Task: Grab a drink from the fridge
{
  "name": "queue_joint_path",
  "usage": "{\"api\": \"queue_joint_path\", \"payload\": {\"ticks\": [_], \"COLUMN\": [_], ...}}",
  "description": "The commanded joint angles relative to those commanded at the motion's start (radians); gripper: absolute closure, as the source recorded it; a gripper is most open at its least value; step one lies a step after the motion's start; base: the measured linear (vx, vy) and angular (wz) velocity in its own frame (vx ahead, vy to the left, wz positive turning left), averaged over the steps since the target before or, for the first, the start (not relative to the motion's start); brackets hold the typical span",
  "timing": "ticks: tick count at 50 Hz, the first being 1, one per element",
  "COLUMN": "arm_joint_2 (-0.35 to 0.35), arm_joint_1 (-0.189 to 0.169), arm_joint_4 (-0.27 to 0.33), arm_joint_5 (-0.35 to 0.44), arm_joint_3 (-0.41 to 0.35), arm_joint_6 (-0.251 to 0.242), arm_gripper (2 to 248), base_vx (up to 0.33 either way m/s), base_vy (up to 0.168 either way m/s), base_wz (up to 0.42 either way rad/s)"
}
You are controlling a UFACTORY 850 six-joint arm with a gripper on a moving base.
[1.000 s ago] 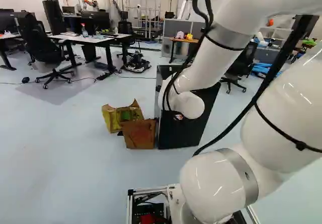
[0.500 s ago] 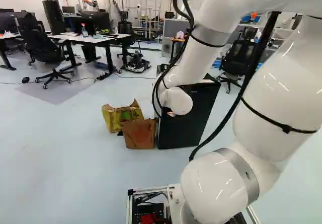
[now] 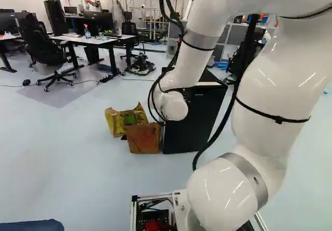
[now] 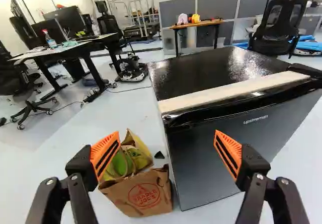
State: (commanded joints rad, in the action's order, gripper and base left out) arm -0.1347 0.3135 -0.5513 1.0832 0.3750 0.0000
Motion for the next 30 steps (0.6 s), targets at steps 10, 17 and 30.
{"api": "queue_joint_path", "payload": {"ticks": [10,17,30], "arm_joint_2": [-0.032,-0.054,-0.107], "arm_joint_1": [0.002,0.002,0.012], "arm_joint_4": [-0.055,-0.085,-0.11], "arm_joint_5": [0.053,0.085,0.113], "arm_joint_3": [0.005,0.009,0.028], "arm_joint_6": [0.0,0.0,0.0], "arm_gripper": [3,3,3], "base_vx": [0.0,0.0,0.0], "base_vy": [0.0,0.0,0.0], "base_wz": [0.0,0.0,0.0]}}
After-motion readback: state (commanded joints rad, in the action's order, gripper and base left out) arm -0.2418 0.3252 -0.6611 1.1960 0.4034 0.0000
